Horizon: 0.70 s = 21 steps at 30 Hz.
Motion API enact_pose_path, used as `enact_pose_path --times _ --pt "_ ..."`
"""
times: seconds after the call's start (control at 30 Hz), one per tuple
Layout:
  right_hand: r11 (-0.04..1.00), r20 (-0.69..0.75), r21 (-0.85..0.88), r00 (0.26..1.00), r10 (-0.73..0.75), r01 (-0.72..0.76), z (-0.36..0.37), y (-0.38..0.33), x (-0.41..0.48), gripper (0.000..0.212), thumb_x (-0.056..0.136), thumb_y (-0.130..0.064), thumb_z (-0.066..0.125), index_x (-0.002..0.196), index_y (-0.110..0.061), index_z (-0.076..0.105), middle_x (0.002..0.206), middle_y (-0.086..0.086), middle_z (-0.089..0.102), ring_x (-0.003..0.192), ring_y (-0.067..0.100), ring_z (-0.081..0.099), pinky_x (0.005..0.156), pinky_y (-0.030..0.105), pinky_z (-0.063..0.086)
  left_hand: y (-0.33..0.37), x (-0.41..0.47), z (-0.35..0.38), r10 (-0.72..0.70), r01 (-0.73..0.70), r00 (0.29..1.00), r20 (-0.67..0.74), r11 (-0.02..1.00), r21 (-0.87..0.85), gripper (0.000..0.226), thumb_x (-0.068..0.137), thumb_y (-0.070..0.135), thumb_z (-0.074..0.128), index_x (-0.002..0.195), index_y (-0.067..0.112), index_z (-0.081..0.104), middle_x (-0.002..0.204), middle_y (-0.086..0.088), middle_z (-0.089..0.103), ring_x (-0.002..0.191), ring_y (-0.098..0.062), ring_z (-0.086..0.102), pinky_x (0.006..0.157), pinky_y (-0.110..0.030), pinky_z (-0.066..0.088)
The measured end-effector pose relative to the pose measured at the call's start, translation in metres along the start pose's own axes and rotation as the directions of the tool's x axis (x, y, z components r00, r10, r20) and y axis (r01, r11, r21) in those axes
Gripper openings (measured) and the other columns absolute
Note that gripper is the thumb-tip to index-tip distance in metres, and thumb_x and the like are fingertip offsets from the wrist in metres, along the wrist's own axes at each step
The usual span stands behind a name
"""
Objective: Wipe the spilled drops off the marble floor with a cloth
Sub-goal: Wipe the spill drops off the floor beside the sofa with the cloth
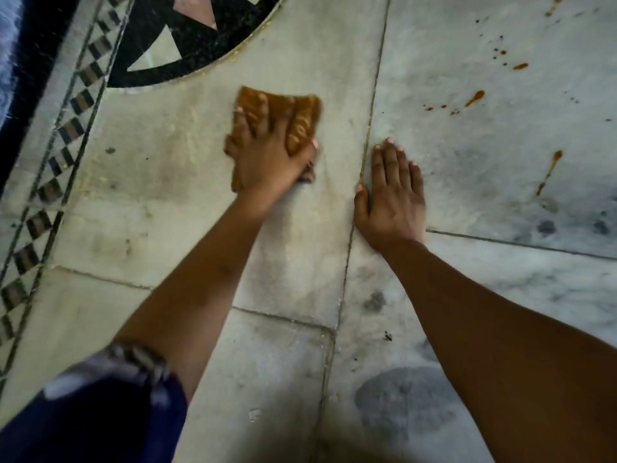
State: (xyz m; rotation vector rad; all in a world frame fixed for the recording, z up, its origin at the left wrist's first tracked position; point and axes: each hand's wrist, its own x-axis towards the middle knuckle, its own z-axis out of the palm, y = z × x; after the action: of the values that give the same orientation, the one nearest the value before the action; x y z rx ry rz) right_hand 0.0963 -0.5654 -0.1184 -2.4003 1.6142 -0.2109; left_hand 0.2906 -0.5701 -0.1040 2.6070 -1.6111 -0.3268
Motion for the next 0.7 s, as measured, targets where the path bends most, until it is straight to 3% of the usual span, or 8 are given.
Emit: enact_pose_path --times 0.13,0.2,0.27,0.37,0.47,0.53,0.6,0.7 --pt "1.000 -0.005 0.004 1.000 -0.006 0.006 0.000 0.000 0.000 0.064 0.091 -0.036 0.027 0.148 -0.007 0.019 0.157 0.012 0.014 0.145 0.025 0.011 0.116 0.035 0.002 -0.021 -0.092 0.014 0.300 -0.297 0.953 -0.038 0.953 0.068 0.071 0.081 0.069 0.027 0.146 0.041 0.022 0.158 -0.001 0.015 0.144 -0.037 0.008 0.109 -0.057 0.016" --pt "1.000 0.003 -0.003 1.000 -0.004 0.004 0.000 0.001 -0.001 0.064 0.092 -0.036 0.026 0.149 -0.008 0.017 0.157 0.012 0.012 0.145 0.024 0.009 0.116 0.035 0.001 -0.065 -0.126 0.013 0.345 -0.339 0.938 -0.034 0.934 0.116 0.071 0.081 0.068 0.029 0.145 0.039 0.024 0.157 -0.004 0.020 0.142 -0.040 0.016 0.107 -0.056 0.023" --pt "1.000 0.000 0.001 1.000 -0.006 0.006 0.001 0.001 -0.001 0.063 0.093 -0.036 0.026 0.149 -0.008 0.017 0.157 0.012 0.012 0.145 0.023 0.008 0.117 0.036 0.001 -0.102 -0.120 0.001 0.212 -0.207 0.976 -0.052 0.974 0.088 0.077 0.076 0.069 0.032 0.146 0.036 0.026 0.157 -0.010 0.019 0.141 -0.042 0.018 0.106 -0.056 0.025" --pt "1.000 -0.008 0.013 1.000 -0.013 0.013 0.003 0.001 -0.001 0.063 0.093 -0.035 0.027 0.149 -0.008 0.018 0.157 0.012 0.013 0.145 0.024 0.009 0.116 0.036 0.001 -0.115 -0.064 -0.010 -0.111 0.108 0.989 -0.101 0.993 -0.041 0.082 0.073 0.070 0.035 0.146 0.033 0.029 0.158 -0.015 0.011 0.142 -0.040 0.013 0.112 -0.053 0.020" --pt "1.000 -0.010 0.007 1.000 -0.011 0.011 0.003 0.002 0.000 0.062 0.094 -0.035 0.027 0.149 -0.008 0.016 0.157 0.012 0.011 0.145 0.024 0.008 0.117 0.037 0.002 -0.088 -0.007 -0.014 -0.227 0.216 0.968 -0.107 0.971 -0.105 0.072 0.081 0.062 0.048 0.145 0.035 0.029 0.157 -0.012 0.015 0.142 -0.038 0.014 0.112 -0.055 0.019" --pt "1.000 -0.014 -0.003 1.000 -0.020 0.020 0.004 0.002 -0.002 0.061 0.095 -0.035 0.027 0.149 -0.008 0.015 0.158 0.011 0.010 0.145 0.024 0.007 0.117 0.037 0.002 -0.065 -0.004 -0.009 -0.133 0.122 0.983 -0.124 0.988 -0.096 0.065 0.082 0.053 0.054 0.141 0.031 0.036 0.154 -0.012 0.026 0.139 -0.037 0.023 0.109 -0.052 0.024" --pt "1.000 -0.007 -0.009 1.000 -0.024 0.024 0.004 0.003 0.001 0.062 0.095 -0.035 0.027 0.149 -0.008 0.014 0.158 0.011 0.009 0.145 0.023 0.006 0.117 0.037 0.002 -0.047 -0.028 -0.005 0.052 -0.072 0.986 -0.156 0.989 -0.130 0.061 0.080 0.046 0.055 0.136 0.024 0.046 0.146 -0.012 0.040 0.134 -0.034 0.034 0.106 -0.044 0.030" --pt "1.000 0.015 -0.011 1.000 -0.021 0.021 0.000 0.002 -0.001 0.062 0.096 -0.036 0.027 0.149 -0.009 0.013 0.158 0.010 0.007 0.145 0.023 0.005 0.118 0.036 0.001 -0.049 -0.088 -0.004 0.259 -0.301 0.944 -0.205 0.929 -0.215 0.064 0.073 0.049 0.046 0.130 0.022 0.055 0.138 -0.009 0.052 0.129 -0.031 0.045 0.102 -0.039 0.038"
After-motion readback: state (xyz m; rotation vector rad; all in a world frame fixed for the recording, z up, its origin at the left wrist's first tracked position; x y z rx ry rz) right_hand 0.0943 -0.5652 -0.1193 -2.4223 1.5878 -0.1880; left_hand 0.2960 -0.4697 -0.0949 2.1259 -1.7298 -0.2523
